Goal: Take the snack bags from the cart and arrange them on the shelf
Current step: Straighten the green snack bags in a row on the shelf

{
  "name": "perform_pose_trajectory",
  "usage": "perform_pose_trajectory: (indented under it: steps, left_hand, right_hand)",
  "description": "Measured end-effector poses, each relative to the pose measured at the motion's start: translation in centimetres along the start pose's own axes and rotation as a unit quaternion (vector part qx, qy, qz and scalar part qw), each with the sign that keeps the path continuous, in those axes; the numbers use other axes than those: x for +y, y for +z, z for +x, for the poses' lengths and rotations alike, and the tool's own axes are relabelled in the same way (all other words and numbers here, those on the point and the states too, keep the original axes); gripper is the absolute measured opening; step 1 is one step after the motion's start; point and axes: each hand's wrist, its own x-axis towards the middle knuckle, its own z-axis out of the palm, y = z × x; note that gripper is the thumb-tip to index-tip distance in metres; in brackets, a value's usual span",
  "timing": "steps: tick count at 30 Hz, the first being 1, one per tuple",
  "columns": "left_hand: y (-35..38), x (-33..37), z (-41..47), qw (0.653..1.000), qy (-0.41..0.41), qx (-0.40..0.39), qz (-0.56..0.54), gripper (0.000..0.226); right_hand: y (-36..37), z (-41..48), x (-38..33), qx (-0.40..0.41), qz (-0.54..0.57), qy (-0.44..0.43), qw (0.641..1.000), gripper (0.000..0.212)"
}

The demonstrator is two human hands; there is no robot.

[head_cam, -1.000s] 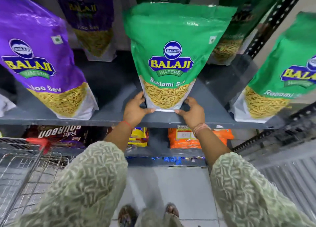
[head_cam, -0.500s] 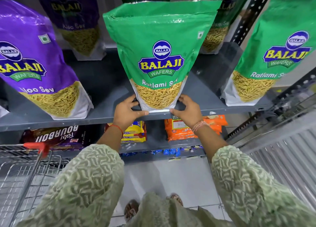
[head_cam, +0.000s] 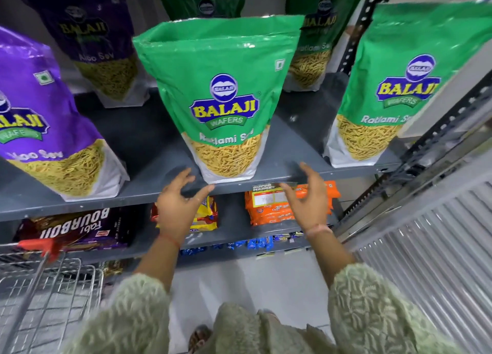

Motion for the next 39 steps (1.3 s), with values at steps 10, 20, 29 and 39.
perform_pose_trajectory:
  steps: [10, 20, 29, 39]
  left_hand:
    - [21.3, 13.3, -2.6, 0.956, 0.089, -0.273, -0.061, 0.088]
    - [23.7, 12.3, 1.6, 0.956, 0.089, -0.273, 0.063, 0.070]
    - [23.8, 12.1, 1.5, 0.955, 0.092, -0.273, 0.078, 0.079]
    - [17.9, 10.9, -1.5, 0.956, 0.097, -0.274, -0.019, 0.083]
  right_hand:
    - [-15.7, 7.9, 10.1, 0.083, 0.013, 0.088, 0.993, 0.089]
    - [-12.6, 9.9, 8.0, -0.007, -0.087, 0.105, 0.991, 0.043]
    - [-12.1, 10.4, 8.1, 0.004, -0.112, 0.127, 0.986, 0.035]
    - [-8.0, 5.4, 6.4, 0.145, -0.032, 0.065, 0.987, 0.053]
